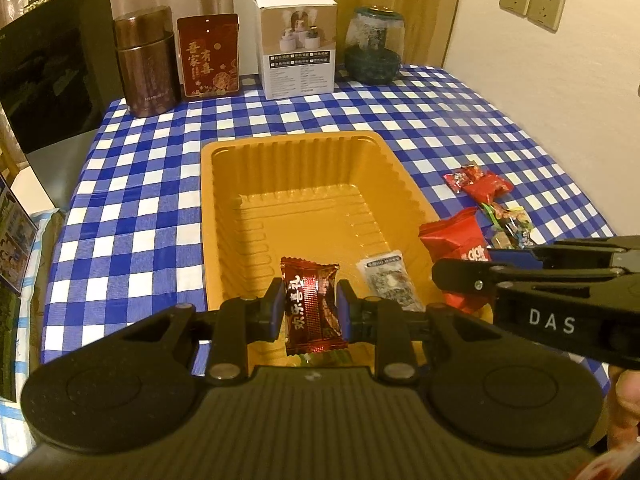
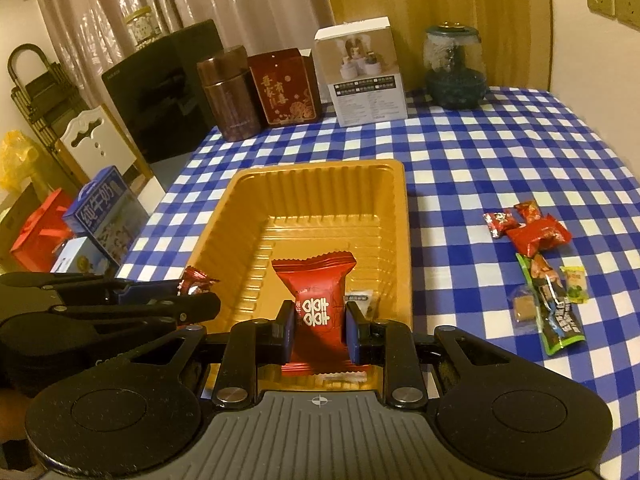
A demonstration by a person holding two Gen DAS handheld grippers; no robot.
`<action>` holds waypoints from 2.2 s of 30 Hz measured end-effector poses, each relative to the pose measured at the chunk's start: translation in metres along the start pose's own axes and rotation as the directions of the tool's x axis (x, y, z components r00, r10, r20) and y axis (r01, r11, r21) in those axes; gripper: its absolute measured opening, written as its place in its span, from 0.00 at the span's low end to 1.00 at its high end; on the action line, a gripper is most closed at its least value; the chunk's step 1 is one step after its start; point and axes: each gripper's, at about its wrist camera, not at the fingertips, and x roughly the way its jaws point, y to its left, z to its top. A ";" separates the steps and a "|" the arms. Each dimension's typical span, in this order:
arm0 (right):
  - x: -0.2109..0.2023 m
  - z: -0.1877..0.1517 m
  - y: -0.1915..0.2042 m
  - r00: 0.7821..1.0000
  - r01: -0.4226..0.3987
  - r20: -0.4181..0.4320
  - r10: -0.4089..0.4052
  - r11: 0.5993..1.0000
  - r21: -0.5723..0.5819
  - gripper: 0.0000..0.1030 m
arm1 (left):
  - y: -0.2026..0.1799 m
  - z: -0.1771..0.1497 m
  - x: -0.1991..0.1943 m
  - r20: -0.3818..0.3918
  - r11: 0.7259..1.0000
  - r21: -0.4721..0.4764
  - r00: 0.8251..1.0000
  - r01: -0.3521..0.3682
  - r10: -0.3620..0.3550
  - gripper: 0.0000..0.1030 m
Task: Organize snacks
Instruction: 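Open the left tool to drop the dark red candy while the right holds the red packet above the tray, then lower the red packet into the tray and open the right tool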
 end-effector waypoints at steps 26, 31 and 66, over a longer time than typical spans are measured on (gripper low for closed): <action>0.031 0.009 -0.009 1.000 -0.007 -0.015 0.008 0.999 0.048 0.25 | 0.007 0.013 0.031 -0.011 1.000 -0.001 1.000 -0.014 0.014 0.30; 0.032 0.010 -0.009 1.000 -0.014 -0.014 0.014 0.998 0.053 0.25 | 0.011 0.012 0.027 -0.001 1.000 -0.011 1.000 -0.020 0.020 0.34; -0.006 0.004 -0.030 0.997 -0.025 0.069 0.016 0.990 0.139 0.64 | 0.008 0.006 0.005 0.007 1.000 -0.020 1.000 -0.021 0.021 0.37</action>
